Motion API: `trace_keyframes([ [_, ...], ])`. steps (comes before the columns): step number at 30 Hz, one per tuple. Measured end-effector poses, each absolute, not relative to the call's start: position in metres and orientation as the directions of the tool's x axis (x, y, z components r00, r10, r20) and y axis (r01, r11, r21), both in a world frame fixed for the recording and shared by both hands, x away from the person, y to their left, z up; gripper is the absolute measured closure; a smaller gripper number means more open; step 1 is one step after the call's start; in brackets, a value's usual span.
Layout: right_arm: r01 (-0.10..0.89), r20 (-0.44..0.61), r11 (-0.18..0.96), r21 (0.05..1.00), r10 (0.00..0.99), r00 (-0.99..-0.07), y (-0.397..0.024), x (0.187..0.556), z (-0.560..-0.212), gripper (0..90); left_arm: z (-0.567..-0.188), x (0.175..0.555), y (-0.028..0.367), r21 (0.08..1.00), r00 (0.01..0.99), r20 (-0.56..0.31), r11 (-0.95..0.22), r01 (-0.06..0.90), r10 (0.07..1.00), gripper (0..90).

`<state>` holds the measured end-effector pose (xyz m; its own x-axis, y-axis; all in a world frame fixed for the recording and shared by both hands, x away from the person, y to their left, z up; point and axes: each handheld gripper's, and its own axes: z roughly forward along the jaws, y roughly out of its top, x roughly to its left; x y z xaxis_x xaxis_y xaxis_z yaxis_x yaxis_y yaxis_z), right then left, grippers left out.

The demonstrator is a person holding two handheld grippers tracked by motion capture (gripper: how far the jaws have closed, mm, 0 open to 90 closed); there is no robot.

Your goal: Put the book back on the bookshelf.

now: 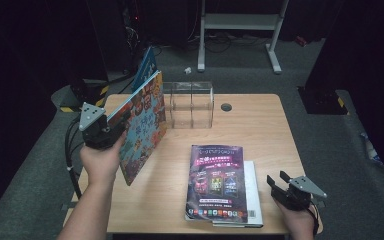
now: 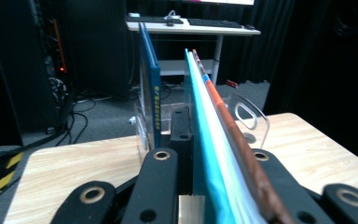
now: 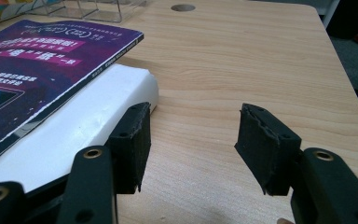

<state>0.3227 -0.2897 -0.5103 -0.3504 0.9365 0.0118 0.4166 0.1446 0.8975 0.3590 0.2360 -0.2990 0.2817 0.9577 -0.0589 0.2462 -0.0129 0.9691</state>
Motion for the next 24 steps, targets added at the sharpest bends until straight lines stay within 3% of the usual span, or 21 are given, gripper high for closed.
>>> trace_keyframes([
  [24,0.414,0.024,0.134,0.900,0.934,-0.355,-0.291,0.322,-0.510,44.4,-0.305,0.416,0.202,0.985,0.180,-0.022,-0.009,0.172,0.983,81.4],
])
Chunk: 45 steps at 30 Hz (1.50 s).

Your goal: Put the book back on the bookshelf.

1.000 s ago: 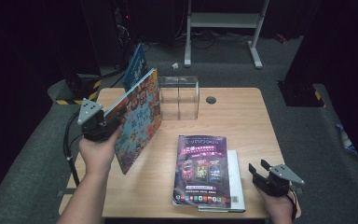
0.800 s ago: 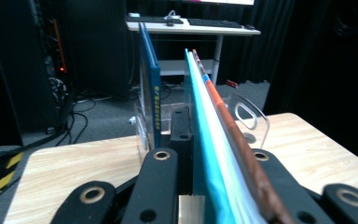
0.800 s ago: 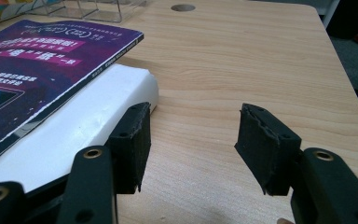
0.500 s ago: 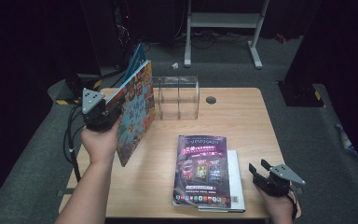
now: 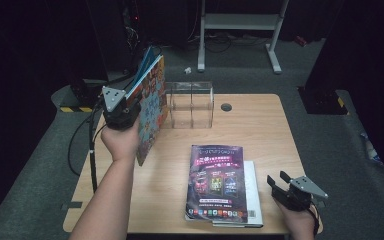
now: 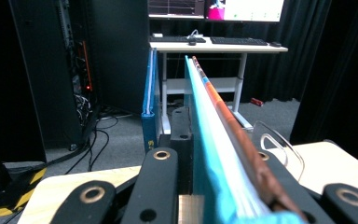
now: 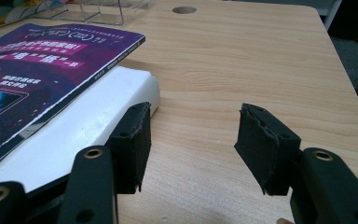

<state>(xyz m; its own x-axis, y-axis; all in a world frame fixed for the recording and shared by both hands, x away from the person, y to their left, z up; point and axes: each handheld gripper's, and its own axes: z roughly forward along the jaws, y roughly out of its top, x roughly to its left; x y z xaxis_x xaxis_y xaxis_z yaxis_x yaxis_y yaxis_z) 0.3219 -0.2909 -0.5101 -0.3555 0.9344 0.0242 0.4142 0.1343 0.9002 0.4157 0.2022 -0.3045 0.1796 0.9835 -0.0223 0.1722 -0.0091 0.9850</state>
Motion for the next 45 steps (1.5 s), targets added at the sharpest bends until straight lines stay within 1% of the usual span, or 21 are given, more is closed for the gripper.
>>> trace_keyframes([
  [6,0.415,0.026,0.133,0.900,0.934,-0.356,-0.291,0.321,-0.510,44.5,-0.314,0.425,0.196,0.986,0.176,-0.015,-0.015,0.167,0.984,81.4],
  [12,0.415,0.024,0.137,0.899,0.933,-0.359,-0.290,0.321,-0.510,44.6,-0.325,0.429,0.196,0.987,0.178,-0.042,0.013,0.162,0.983,81.4],
  [19,0.413,0.021,0.140,0.900,0.932,-0.363,-0.289,0.321,-0.511,44.7,-0.335,0.428,0.197,0.988,0.179,-0.051,0.023,0.155,0.983,81.4],
  [27,0.414,0.020,0.141,0.899,0.932,-0.362,-0.289,0.321,-0.511,44.7,-0.346,0.423,0.202,0.986,0.173,-0.079,0.052,0.156,0.982,81.2],
  [42,0.417,0.011,0.154,0.896,0.930,-0.366,-0.287,0.321,-0.511,44.5,-0.359,0.403,0.208,0.985,0.197,-0.066,0.032,0.171,0.978,80.7],
  [45,0.419,0.013,0.152,0.895,0.931,-0.365,-0.287,0.321,-0.511,44.5,-0.361,0.401,0.210,0.983,0.197,-0.075,0.039,0.177,0.977,80.7],
])
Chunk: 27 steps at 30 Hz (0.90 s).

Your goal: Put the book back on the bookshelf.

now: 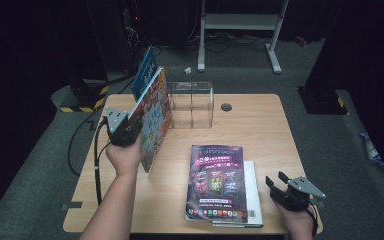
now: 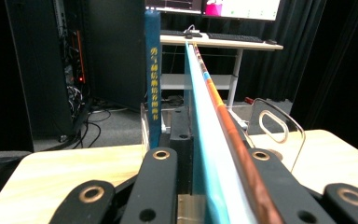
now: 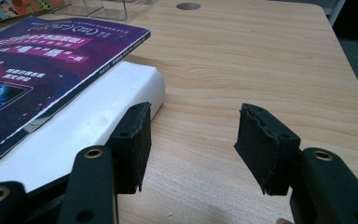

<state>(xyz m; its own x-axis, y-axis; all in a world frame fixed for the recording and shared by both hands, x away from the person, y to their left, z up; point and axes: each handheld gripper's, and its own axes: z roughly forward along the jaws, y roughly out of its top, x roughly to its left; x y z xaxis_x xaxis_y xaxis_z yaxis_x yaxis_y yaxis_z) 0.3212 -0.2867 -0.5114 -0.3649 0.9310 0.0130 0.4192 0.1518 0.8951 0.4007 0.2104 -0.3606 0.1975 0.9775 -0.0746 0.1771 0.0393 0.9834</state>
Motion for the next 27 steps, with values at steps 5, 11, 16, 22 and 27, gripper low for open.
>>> trace_keyframes([
  [5,0.419,0.011,0.154,0.895,0.931,-0.366,-0.287,0.322,-0.512,44.5,-0.364,0.397,0.215,0.982,0.203,-0.078,0.040,0.185,0.976,80.6],
  [11,0.419,0.009,0.158,0.894,0.929,-0.370,-0.286,0.322,-0.512,44.5,-0.367,0.393,0.218,0.980,0.209,-0.078,0.036,0.196,0.975,80.5],
  [16,0.420,0.008,0.160,0.893,0.929,-0.371,-0.285,0.322,-0.513,44.5,-0.368,0.391,0.220,0.977,0.221,-0.073,0.025,0.211,0.973,80.3],
  [22,0.418,0.007,0.160,0.894,0.928,-0.372,-0.285,0.322,-0.512,44.5,-0.367,0.390,0.224,0.974,0.248,-0.065,0.006,0.229,0.967,79.6],
  [27,0.419,0.006,0.162,0.893,0.928,-0.372,-0.284,0.322,-0.512,44.5,-0.364,0.392,0.225,0.969,0.269,-0.048,-0.020,0.246,0.962,76.5],
])
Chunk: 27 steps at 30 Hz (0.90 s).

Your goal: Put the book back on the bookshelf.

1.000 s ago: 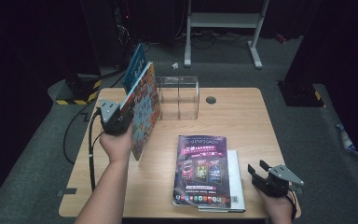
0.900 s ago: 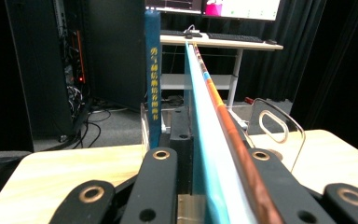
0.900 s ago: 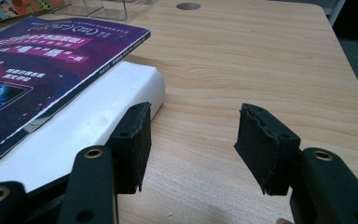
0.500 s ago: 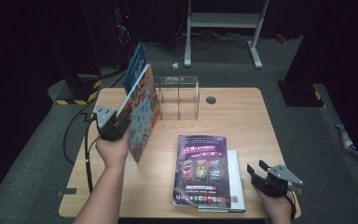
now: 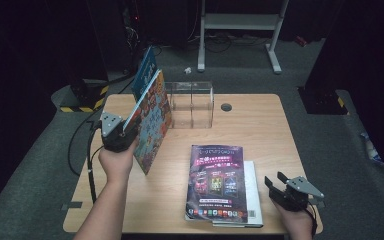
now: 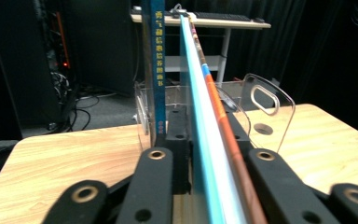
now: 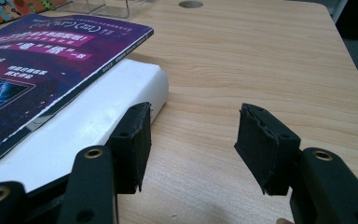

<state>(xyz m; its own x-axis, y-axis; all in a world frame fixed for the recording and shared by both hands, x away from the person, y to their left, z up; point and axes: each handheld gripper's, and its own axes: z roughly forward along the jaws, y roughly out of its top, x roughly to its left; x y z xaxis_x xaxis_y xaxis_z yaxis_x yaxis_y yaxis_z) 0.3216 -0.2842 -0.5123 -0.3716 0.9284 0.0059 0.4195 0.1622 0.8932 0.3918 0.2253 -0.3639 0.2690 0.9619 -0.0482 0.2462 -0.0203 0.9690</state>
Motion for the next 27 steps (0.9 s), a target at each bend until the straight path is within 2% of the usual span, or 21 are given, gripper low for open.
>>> trace_keyframes([
  [7,0.416,0.008,0.159,0.895,0.928,-0.372,-0.2848,0.3210,-0.5118,44.5,-0.3631,0.3927,0.2228,0.969,0.269,-0.012,-0.056,0.242,0.963,75.8],
  [18,0.416,0.006,0.163,0.894,0.927,-0.376,-0.2834,0.3205,-0.5117,44.5,-0.3618,0.3952,0.2294,0.961,0.272,-0.047,-0.031,0.276,0.961,78.9],
  [27,0.418,0.006,0.162,0.894,0.928,-0.373,-0.2831,0.3200,-0.5115,44.5,-0.3638,0.3942,0.2274,0.966,0.274,-0.041,-0.032,0.257,0.961,79.8],
])
